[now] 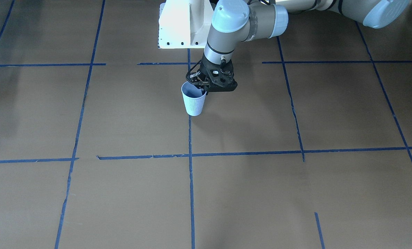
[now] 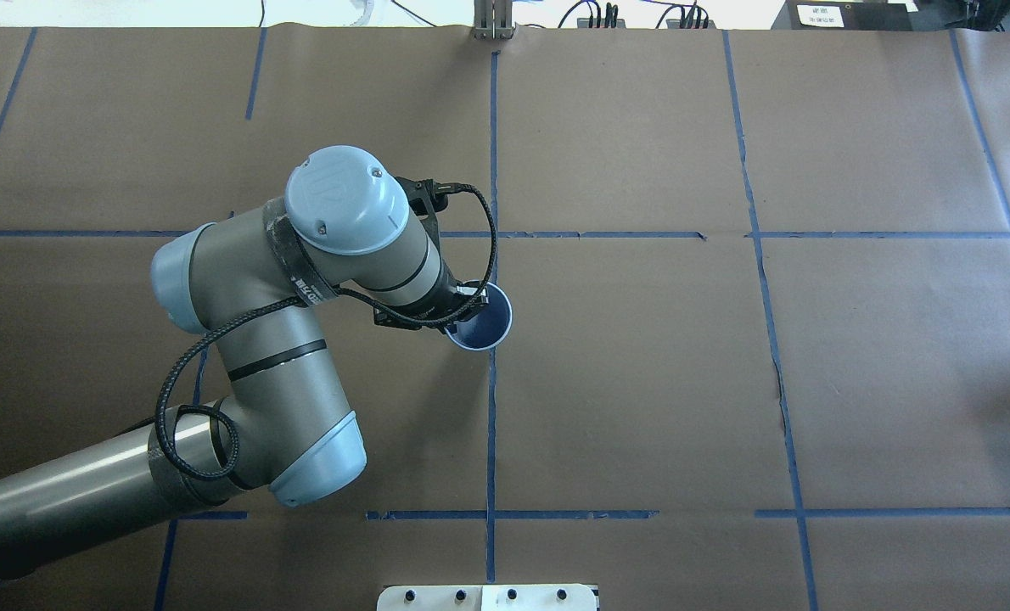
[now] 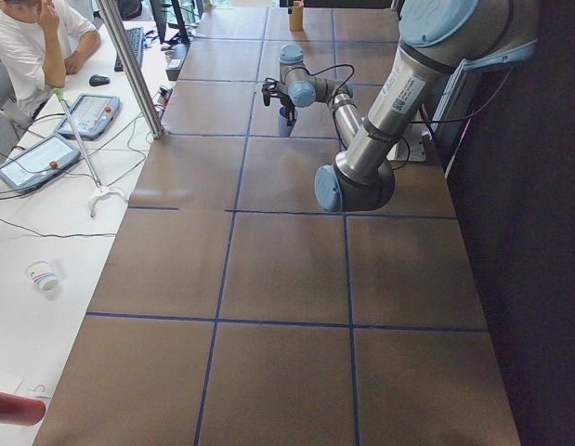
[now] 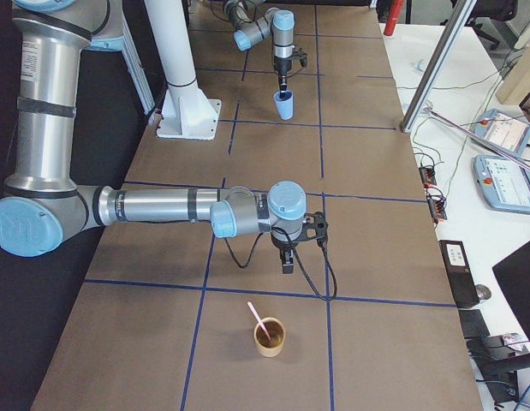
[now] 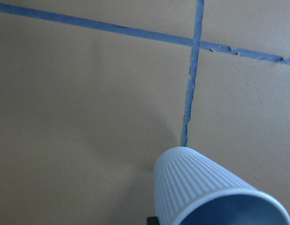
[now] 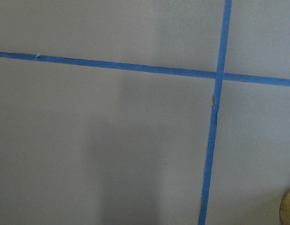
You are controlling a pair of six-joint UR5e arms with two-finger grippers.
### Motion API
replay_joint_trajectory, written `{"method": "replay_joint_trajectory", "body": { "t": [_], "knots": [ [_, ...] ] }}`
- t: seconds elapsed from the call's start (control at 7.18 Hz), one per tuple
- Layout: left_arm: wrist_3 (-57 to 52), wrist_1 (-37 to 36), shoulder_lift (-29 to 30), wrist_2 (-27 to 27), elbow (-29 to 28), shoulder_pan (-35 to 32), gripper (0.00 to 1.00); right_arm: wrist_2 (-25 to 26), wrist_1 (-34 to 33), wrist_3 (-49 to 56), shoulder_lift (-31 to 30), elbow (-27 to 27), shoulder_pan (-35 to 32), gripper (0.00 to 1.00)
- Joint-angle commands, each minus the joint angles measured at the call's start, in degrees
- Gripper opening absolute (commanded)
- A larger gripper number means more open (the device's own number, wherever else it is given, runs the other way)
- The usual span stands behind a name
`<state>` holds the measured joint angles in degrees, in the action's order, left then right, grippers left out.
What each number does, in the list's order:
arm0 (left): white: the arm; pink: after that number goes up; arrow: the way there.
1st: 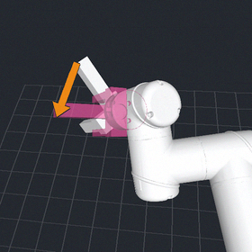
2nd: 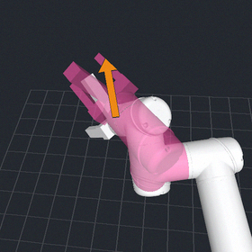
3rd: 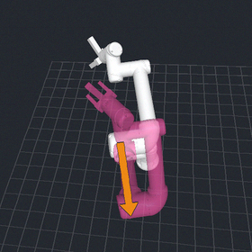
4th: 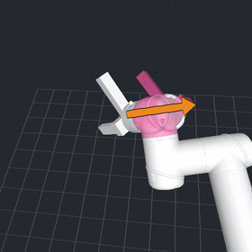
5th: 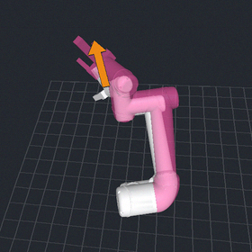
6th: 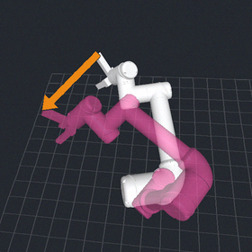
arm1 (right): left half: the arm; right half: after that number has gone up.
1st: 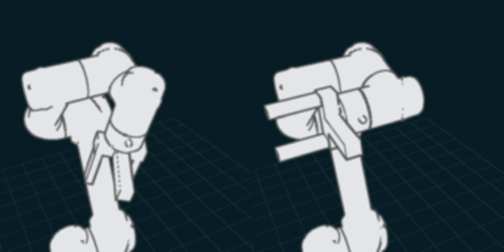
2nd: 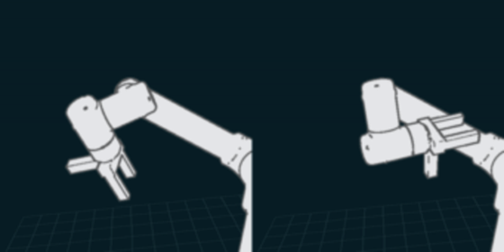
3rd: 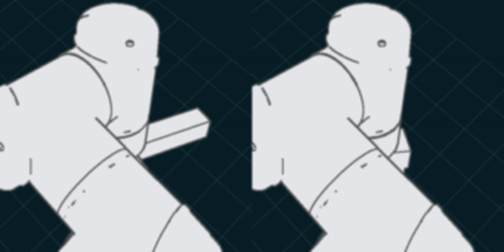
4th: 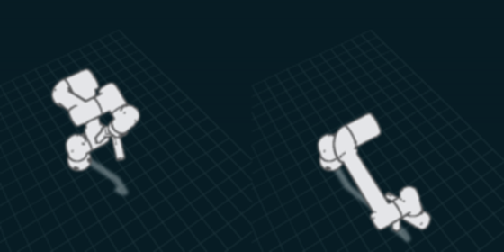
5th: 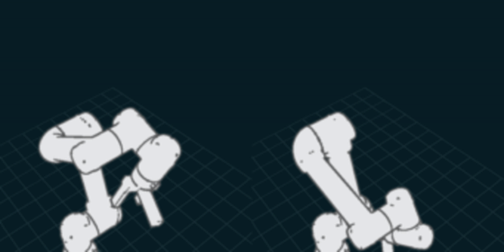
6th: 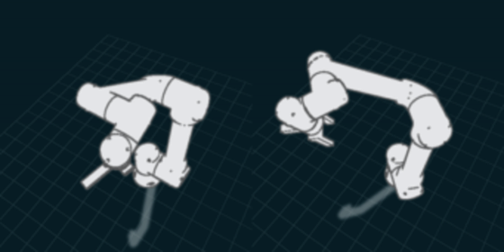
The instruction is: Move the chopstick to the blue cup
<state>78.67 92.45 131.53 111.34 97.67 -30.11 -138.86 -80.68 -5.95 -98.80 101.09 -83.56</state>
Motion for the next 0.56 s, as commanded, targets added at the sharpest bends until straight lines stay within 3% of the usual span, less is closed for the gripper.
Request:
{"method": "replay_joint_trajectory", "body": {
  "t": [0.0,0.42],
  "knots": [
    [-0.01,-0.34,0.21,-0.59,-0.64,1.63,0.0,-0.1,0.61,0.15,0.01,-0.01,0.07,1.0],
    [-0.1,0.01,0.22,-0.51,-1.17,2.42,0.06,-0.18,0.62,-0.1,0.1,-0.01,0.07,1.0]
  ]
}}
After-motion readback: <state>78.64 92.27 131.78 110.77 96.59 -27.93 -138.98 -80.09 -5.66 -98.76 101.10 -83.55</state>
